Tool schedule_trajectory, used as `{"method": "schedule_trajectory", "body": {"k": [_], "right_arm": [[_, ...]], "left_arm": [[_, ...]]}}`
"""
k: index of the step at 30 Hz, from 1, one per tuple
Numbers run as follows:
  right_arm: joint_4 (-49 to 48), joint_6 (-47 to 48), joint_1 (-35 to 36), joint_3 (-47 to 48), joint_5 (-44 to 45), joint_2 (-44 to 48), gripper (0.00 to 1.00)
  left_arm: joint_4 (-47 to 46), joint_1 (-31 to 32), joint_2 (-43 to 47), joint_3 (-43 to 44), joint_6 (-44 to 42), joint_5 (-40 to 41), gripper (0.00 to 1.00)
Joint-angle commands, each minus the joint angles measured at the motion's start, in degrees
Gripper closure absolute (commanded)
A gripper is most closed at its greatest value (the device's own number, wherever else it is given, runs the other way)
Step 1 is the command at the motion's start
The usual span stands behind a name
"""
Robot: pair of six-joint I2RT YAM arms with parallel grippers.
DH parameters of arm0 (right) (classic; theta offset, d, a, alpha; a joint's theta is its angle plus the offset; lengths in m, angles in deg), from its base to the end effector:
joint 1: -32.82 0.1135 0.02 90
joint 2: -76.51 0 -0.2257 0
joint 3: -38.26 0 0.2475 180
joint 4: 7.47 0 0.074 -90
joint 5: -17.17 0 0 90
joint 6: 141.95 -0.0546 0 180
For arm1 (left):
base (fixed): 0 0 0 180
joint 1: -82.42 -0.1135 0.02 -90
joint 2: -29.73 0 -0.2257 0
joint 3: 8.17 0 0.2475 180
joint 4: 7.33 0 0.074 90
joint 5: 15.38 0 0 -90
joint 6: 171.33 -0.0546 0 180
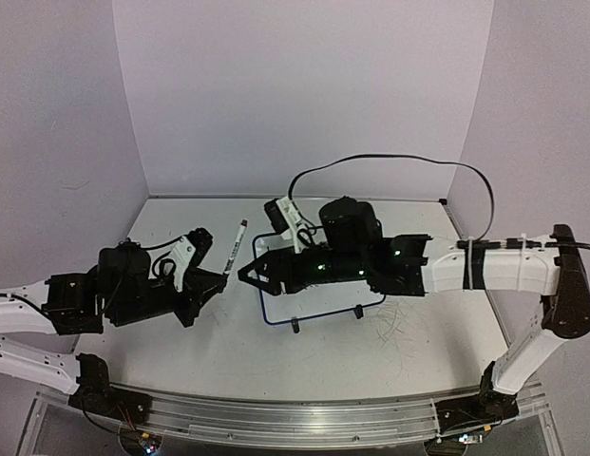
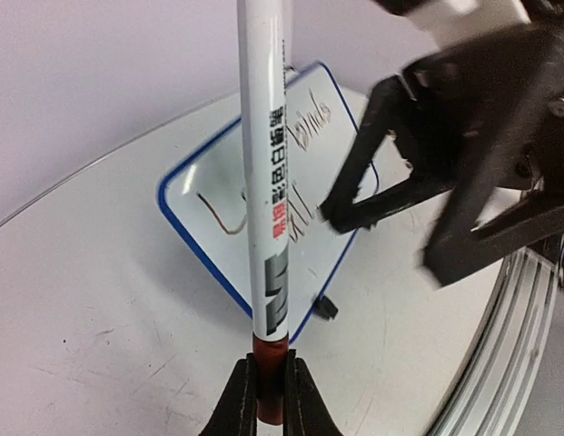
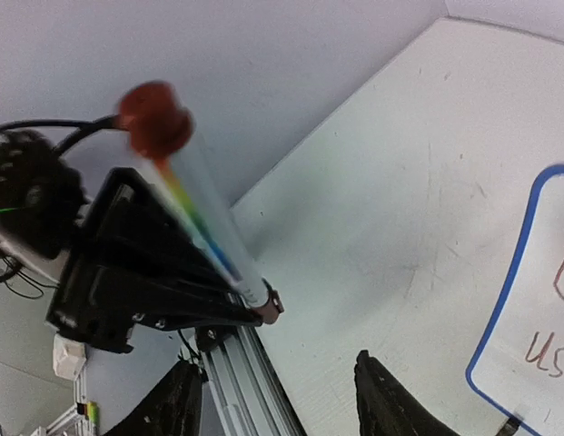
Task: Write a sentence on the whiteboard
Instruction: Insert the whiteboard marker without the cap into the pen cap, then place the whiteboard marker in the corner of the board.
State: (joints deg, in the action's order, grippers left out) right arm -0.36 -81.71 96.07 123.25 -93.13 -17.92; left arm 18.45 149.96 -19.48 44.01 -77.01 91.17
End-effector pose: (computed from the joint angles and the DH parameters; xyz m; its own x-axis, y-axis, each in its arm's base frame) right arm 0.1638 0.3671 0.2623 -0.6013 -0.1587 -0.7831 -0.7934 0.2349 0.5616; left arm 0.1046 -0.2123 0.2482 -0.2069 0.3114 -0.9275 0.7722 0.6341 0.0407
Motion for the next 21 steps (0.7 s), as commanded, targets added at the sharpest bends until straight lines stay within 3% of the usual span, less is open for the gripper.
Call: {"method": "schedule_trajectory", "body": {"k": [1,5,8,9,11,13,17,21], "right_arm": [[-0.7,3.6,-2.0,-1.9,4.0,9.1,0.30],[0.9,7.7,-4.3,-7.8,16.4,20.9,0.12],[2.9,11.2,-4.4,-11.0,26.4,30.1,0.08],[3.3,12.2,-4.4,-11.6,28.7,31.6,0.08],[4.4,14.3,-4.4,-13.7,33.4,36.9,0.08],[4.9,15.3,-4.4,-14.9,35.5,39.3,0.08],[6.7,16.6,-4.4,-15.9,38.4,42.5,0.07],[9.4,17.5,-4.4,-16.6,40.9,44.6,0.06]], "left_arm": [[-6.5,-0.3,4.2,-1.6,10.3,7.9,1.00],[0.2,-0.5,1.7,0.2,19.1,16.2,1.00],[8.2,-3.7,-2.9,1.7,28.9,20.8,1.00],[9.5,-5.5,-4.0,1.8,30.8,19.7,1.00],[11.4,-14.7,-7.1,-0.2,35.7,11.2,1.00],[11.1,-18.2,-8.5,-2.1,37.4,9.3,1.00],[11.0,-19.7,-13.8,-3.1,39.3,9.8,1.00],[10.7,-20.2,-25.5,-1.3,40.5,6.8,1.00]]}}
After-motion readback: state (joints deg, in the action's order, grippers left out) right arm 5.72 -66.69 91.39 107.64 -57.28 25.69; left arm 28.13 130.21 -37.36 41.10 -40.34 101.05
